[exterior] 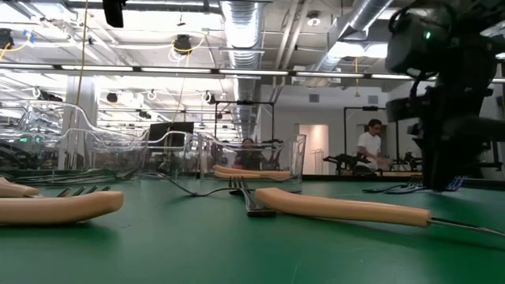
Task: Sort silverware by color (type)
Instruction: Put the iridescent fork into the top left transparent bin
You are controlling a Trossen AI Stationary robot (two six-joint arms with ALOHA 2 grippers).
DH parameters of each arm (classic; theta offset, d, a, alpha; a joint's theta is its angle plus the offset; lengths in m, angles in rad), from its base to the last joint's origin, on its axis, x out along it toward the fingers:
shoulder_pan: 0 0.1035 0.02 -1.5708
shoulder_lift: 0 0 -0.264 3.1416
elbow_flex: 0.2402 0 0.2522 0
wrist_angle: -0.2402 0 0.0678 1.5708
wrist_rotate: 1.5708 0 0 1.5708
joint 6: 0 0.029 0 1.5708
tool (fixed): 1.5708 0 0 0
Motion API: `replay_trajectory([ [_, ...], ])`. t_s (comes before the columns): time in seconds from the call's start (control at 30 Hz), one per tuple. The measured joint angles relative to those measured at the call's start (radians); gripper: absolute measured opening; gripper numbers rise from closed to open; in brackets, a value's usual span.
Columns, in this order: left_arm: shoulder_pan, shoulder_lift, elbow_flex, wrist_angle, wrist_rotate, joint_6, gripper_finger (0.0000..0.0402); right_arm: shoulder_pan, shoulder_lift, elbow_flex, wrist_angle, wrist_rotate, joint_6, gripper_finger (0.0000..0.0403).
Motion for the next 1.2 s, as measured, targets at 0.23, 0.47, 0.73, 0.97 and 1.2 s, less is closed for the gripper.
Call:
replay_trajectory([
  [0.23,0.0,0.0,0.0,0.001,-0.006,0.0,0.0153,0.004,0.083,0.0,0.022,-0.006,0.04,0.0175],
  [0.47,0.0,0.0,0.0,0.002,-0.006,0.0,0.0153,0.043,0.063,0.061,0.045,-0.064,0.025,0.0175],
  [0.73,0.0,0.0,0.0,0.001,-0.006,0.0,0.0153,0.047,-0.016,0.122,0.046,-0.011,-0.016,0.0175],
  [0.97,0.0,0.0,0.0,0.001,-0.002,0.019,0.0153,-0.014,0.022,0.12,-0.005,0.015,0.059,0.0175],
  [1.2,0.0,-0.047,0.0,0.002,0.03,0.034,0.0153,-0.033,0.091,0.121,0.018,0.012,0.171,0.0175],
])
